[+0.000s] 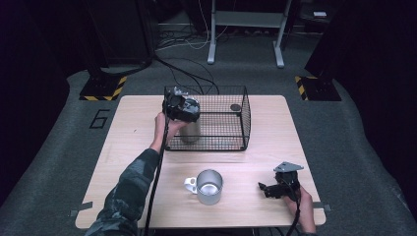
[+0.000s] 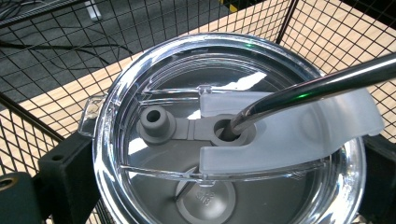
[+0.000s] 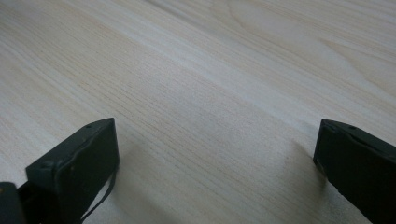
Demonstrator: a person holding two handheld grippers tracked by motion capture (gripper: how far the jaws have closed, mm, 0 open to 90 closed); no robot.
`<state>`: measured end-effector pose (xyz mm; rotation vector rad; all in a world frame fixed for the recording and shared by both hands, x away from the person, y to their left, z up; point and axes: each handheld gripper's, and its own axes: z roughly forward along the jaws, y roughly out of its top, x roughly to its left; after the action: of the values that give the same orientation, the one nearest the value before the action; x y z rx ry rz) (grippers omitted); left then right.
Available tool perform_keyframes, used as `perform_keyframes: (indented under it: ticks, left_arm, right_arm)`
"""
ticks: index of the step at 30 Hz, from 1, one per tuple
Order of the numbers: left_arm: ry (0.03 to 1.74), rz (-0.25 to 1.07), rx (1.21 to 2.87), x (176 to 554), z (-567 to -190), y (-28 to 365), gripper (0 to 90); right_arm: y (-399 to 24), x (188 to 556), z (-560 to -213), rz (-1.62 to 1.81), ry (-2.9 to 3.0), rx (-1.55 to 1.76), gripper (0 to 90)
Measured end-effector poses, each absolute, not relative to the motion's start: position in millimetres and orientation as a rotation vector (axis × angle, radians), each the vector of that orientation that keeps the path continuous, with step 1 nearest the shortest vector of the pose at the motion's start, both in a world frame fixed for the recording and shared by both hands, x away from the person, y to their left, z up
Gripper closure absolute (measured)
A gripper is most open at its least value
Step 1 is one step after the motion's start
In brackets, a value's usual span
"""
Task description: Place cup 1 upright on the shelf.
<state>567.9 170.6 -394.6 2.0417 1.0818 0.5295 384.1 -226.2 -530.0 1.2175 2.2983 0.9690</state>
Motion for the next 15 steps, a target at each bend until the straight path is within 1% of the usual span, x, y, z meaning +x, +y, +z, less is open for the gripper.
perform_keyframes:
  ticks: [4,15]
  left_arm:
    - [1.084,0.515,2.027,568.9,-394.5,174.1,3.4]
    - [1.092,0.527,2.01,567.1,-391.4,175.2,2.2]
  right_arm:
    - [-226.2,384.0,-530.0,0.969,2.299,1.218,0.0]
    - [-226.3,384.1,-530.0,0.969,2.299,1.215,0.0]
